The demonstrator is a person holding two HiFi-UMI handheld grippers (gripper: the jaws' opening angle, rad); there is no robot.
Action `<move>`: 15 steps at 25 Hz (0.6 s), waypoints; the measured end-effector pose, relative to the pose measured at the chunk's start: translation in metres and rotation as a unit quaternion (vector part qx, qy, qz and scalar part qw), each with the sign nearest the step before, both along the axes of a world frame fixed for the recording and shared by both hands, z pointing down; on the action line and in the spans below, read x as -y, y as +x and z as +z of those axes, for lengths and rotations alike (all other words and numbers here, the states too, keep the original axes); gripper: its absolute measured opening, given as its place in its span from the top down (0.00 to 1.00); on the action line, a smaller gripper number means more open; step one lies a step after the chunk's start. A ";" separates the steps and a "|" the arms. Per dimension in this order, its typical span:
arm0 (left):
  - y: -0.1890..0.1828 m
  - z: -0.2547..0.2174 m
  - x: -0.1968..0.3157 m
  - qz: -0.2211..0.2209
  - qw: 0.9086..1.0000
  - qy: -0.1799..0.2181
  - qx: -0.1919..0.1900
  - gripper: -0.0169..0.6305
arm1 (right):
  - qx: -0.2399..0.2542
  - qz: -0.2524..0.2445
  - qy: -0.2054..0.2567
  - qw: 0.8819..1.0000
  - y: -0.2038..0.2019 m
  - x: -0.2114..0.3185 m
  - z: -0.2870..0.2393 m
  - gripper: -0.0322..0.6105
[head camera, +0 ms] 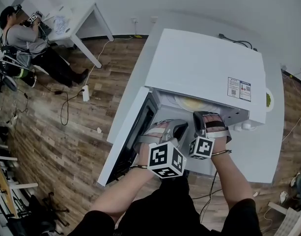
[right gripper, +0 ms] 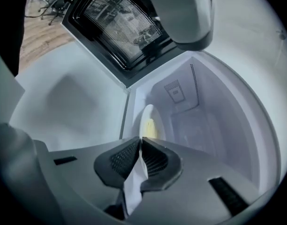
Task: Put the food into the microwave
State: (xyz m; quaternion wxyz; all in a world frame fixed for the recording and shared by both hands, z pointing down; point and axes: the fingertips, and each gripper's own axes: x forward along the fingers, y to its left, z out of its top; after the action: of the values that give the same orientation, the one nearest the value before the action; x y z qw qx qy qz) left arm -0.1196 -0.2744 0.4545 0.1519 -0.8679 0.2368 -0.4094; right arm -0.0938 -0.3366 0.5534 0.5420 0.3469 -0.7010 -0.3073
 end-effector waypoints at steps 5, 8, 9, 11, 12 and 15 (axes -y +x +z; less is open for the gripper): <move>0.005 0.002 0.003 0.005 1.000 -0.002 0.004 0.96 | -0.001 0.015 -0.015 1.000 0.001 0.017 -0.002 0.90; 0.006 0.004 0.008 0.004 1.000 -0.004 0.005 0.96 | -0.003 0.020 -0.031 0.999 0.001 0.027 0.002 0.90; 0.006 0.005 0.010 0.002 1.000 -0.005 0.003 0.96 | -0.004 0.022 -0.036 0.999 0.001 0.030 0.003 0.90; 0.005 0.006 0.015 -0.003 1.000 -0.006 0.001 0.96 | -0.006 0.023 -0.043 0.999 0.002 0.037 0.006 0.90; 0.005 0.007 0.016 -0.006 1.000 -0.008 0.000 0.96 | -0.005 0.023 -0.045 0.999 0.001 0.040 0.006 0.90; 0.004 0.007 0.017 -0.012 1.000 -0.013 -0.002 0.96 | 0.001 0.024 -0.050 0.998 0.001 0.045 0.006 0.90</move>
State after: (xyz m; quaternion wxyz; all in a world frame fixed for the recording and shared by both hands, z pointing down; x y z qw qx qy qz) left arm -0.1160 -0.2916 0.4618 0.1350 -0.8676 0.2420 -0.4130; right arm -0.0932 -0.3816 0.5591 0.5651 0.3361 -0.7077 -0.2585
